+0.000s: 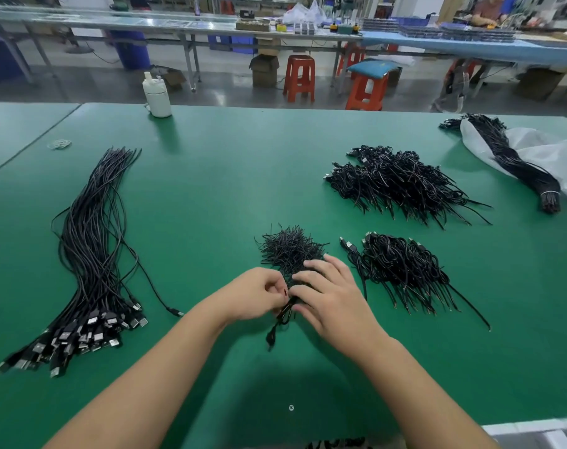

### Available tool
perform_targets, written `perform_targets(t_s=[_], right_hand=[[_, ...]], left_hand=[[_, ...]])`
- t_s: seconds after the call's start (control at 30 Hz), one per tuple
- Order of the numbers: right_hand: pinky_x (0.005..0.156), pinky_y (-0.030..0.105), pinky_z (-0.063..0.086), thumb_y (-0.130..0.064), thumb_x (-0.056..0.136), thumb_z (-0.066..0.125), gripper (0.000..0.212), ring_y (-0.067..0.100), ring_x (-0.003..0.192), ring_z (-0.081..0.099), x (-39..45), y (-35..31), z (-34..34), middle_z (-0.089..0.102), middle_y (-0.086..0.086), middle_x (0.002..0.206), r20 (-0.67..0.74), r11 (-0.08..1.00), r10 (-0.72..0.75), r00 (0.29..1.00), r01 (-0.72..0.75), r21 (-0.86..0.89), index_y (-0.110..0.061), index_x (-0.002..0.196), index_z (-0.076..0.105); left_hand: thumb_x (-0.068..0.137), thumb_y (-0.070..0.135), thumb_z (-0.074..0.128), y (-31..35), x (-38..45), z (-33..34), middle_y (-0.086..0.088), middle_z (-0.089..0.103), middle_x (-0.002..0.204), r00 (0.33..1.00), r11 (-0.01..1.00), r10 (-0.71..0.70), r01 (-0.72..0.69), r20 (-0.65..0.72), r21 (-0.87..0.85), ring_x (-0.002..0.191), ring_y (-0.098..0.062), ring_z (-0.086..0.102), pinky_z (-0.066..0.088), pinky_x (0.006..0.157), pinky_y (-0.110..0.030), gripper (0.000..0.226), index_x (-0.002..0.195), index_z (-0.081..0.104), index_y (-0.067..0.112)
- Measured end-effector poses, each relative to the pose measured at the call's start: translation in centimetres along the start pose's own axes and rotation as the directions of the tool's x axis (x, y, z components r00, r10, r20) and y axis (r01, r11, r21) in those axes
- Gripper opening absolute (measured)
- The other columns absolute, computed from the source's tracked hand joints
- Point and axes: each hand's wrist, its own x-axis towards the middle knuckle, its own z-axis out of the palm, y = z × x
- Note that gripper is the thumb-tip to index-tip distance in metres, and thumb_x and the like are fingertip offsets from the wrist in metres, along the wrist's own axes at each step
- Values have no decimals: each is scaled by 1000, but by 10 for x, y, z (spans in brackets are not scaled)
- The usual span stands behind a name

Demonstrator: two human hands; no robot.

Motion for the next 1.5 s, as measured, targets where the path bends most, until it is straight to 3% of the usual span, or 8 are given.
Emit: perform_targets(t_s=[0.27,0.47,0.6,0.7,1.0,1.1,1.2,1.5], right_hand=[[102,21,44,-14,88,70,24,15,109,64,-5,0,0,70,0,119,-202,927,227,953,-148,345,-12,112,74],[63,6,39,-13,90,69,9,-6,65,53,4,-12,-8,58,-25,65,14,648,539,842,-425,632,-18,84,72],[51,18,51,-6,96,61,26,10,53,66,15,-14,-11,70,-5,63,373,67,622,688,-522,851,-15,119,55],[49,31,56,-6,98,58,20,27,54,65,16,-12,-12,72,17,76,474,-138,586,658,-495,858,-10,114,47],[76,31,61,6,97,51,24,25,81,71,10,-4,-15,70,22,91,472,-241,436,766,-406,882,1,118,62],[69,25,58,7,90,61,23,17,67,68,12,-3,-15,69,18,88,424,-111,523,739,-434,894,3,113,66],[59,20,50,-3,89,69,11,11,52,56,15,-2,-15,68,4,95,344,66,636,691,-493,868,-2,99,72],[49,22,46,-17,97,63,12,13,53,57,17,-5,-11,70,9,69,439,-101,609,661,-484,869,-16,108,59]], left_hand=[[92,4,62,10,-2,-5,-9,67,71,988,720,-23,124,156,-683,58,-11,61,38,50,-19,14,79,61,10],[93,6,65,13,-3,-4,5,61,67,988,869,144,-157,-64,-469,62,-8,50,38,59,-20,15,82,61,16],[92,13,64,15,-2,4,14,50,63,927,958,278,-287,-249,2,60,-3,41,36,60,-17,21,79,54,27],[92,12,61,17,-5,9,10,53,72,867,913,404,-367,-290,176,67,-5,45,38,64,-16,21,82,50,27],[92,13,63,15,-2,2,11,54,67,924,963,250,-268,-289,-25,59,-2,43,38,61,-16,21,79,56,28],[92,12,64,16,-2,1,8,51,69,932,957,245,-276,-267,-85,63,-8,43,39,63,-22,19,80,57,24],[92,14,63,20,-6,4,8,52,71,888,941,332,-335,-318,46,65,-5,43,40,65,-19,23,79,52,30],[94,6,54,28,-12,12,1,54,87,723,724,647,-484,-242,492,84,-20,48,41,80,-34,8,88,55,11]])
